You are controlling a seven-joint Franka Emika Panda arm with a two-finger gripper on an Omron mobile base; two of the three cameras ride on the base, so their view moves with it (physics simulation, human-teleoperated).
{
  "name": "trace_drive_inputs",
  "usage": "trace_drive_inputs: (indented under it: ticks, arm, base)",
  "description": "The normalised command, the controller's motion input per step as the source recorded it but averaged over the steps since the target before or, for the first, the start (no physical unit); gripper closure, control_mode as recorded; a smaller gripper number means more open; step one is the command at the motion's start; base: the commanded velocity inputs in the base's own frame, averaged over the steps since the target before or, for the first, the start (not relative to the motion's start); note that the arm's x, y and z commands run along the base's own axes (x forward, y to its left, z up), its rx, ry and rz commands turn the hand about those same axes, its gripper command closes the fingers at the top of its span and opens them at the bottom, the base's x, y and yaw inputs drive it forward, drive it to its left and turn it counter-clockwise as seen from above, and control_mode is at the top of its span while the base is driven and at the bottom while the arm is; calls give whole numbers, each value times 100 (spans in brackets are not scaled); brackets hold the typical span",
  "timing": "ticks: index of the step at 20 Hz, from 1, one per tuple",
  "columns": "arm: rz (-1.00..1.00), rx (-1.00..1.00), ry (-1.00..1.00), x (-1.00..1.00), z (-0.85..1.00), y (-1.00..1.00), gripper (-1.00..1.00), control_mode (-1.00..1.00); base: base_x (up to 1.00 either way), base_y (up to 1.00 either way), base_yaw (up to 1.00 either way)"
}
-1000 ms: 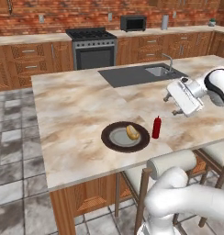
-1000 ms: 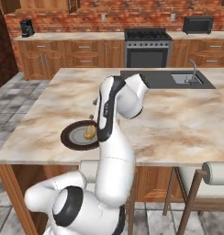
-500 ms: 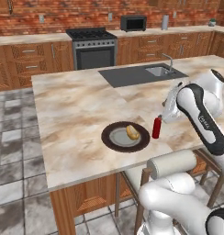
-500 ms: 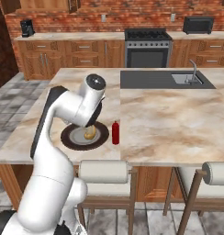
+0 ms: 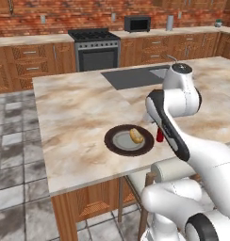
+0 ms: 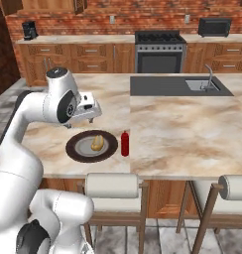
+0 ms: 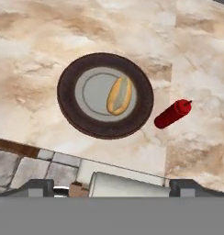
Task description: Move the hot dog bun to the plate on the dining table and place the condiment next to that plate. Then navigate to the fridge and take the sausage and place it on the plate as well.
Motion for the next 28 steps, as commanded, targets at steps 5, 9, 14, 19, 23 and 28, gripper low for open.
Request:
trace_drive_inputs:
  ticks: [5, 9, 14, 19, 23, 28]
  arm:
    - [-64, 16, 31, -29, -26, 0, -100, -100]
    - [-47, 14, 2, -77, -49, 0, -100, -100]
    - [-18, 1, 0, -48, -31, 0, -100, -100]
    - [-6, 0, 0, -22, -13, 0, -100, 100]
    - [0, 0, 0, 0, 0, 0, -100, 100]
    - [0, 0, 0, 0, 0, 0, -100, 100]
  base:
    - [0, 0, 0]
    - [0, 0, 0]
    - [0, 0, 0]
    - [-55, -32, -14]
    - [-47, -100, -32]
    - [36, -100, -7]
